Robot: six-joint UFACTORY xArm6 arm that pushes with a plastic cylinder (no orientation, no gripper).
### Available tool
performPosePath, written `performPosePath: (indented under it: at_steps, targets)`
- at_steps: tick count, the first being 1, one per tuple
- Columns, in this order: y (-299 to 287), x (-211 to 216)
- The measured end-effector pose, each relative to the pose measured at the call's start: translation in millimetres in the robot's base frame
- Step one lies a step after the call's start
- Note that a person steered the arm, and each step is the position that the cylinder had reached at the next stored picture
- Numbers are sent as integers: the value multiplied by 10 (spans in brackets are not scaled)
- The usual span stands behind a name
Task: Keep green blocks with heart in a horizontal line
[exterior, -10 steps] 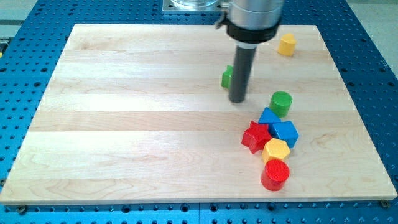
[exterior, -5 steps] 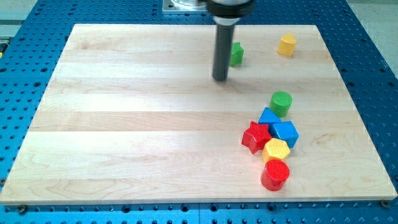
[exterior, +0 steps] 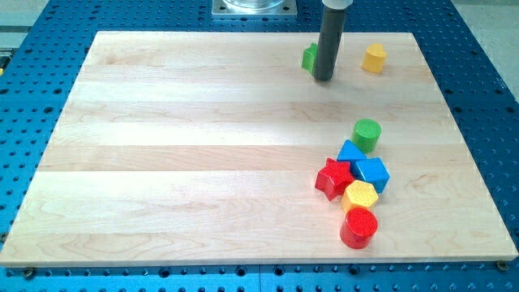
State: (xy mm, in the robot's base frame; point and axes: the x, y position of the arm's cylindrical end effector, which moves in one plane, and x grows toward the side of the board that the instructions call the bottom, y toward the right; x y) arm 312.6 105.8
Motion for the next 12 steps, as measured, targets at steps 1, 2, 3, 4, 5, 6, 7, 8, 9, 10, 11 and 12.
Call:
performPosePath:
  at_steps: [1,2,3,4,5,6,7,8,9,10,11,12]
  targets:
    - [190,455]
    - [906,984]
    - [990,1532]
    - [304,1268]
    - [68,1425]
    - [159,1675]
    - [-462,1461]
    - [-547,997]
    - [-552,464]
    - [-654,506]
    - [-754,829]
    - [-1148,396]
